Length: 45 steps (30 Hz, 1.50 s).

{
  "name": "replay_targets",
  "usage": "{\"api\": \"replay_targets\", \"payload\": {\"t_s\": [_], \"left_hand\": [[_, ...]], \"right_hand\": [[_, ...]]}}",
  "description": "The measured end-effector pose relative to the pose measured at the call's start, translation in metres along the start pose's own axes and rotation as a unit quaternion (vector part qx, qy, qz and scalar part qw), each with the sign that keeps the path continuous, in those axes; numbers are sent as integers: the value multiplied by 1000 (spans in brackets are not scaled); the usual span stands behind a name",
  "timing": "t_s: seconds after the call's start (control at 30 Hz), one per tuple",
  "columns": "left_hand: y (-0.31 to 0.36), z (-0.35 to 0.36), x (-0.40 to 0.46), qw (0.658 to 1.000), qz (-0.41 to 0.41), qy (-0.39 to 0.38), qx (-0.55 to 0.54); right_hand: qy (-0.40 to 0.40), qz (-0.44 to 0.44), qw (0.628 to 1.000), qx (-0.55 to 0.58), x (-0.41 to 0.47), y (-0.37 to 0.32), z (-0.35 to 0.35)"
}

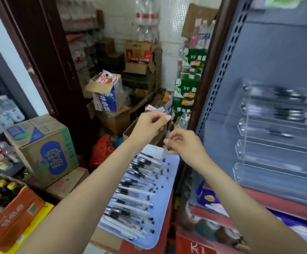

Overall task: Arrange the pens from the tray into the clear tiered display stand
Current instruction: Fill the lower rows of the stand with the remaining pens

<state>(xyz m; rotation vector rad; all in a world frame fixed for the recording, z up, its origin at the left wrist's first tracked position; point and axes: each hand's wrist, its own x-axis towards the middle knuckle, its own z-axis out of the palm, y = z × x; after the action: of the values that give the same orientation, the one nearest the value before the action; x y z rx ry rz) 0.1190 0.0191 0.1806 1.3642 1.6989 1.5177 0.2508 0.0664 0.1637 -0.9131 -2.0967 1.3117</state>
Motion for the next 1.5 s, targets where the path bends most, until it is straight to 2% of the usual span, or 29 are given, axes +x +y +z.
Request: {"api": "replay_targets", "payload": {"t_s": [0.1,0.17,0.3,0.4,0.47,0.6,0.73,0.87,0.93,1.03,1.17,1.27,1.5], "left_hand": [[36,42,8,997,64,-20,44],[56,74,15,989,107,-37,93],[87,143,22,966,152,-80,195],[110,193,21,952,176,-89,235],[121,217,22,948,185,-84,243],[130,243,23,939,187,-32,288],[123,253,21,944,158,-47,287],[119,253,18,947,151,-39,282],[119,251,14,959,141,-20,245],[120,248,12,972,104,8,212],[119,244,12,962,102,23,254],[115,240,10,958,104,16,268],[111,234,11,971,86,8,224]], "right_hand": [[12,-26,1000,-10,-16,0,-54],[53,-40,997,-26,-25,5,-96],[147,-74,985,44,-45,15,-181],[148,-108,980,81,-61,25,-231],[149,-117,978,84,-69,34,-256],[202,-107,968,103,-78,55,-299],[240,-80,961,110,-78,78,-327],[227,-62,966,103,-70,90,-337],[215,-61,972,71,-65,94,-336],[197,-66,978,-23,-57,97,-330],[158,-92,965,-189,-44,99,-322],[108,-90,955,-260,-35,100,-319],[69,-51,951,-297,-24,98,-319]]}}
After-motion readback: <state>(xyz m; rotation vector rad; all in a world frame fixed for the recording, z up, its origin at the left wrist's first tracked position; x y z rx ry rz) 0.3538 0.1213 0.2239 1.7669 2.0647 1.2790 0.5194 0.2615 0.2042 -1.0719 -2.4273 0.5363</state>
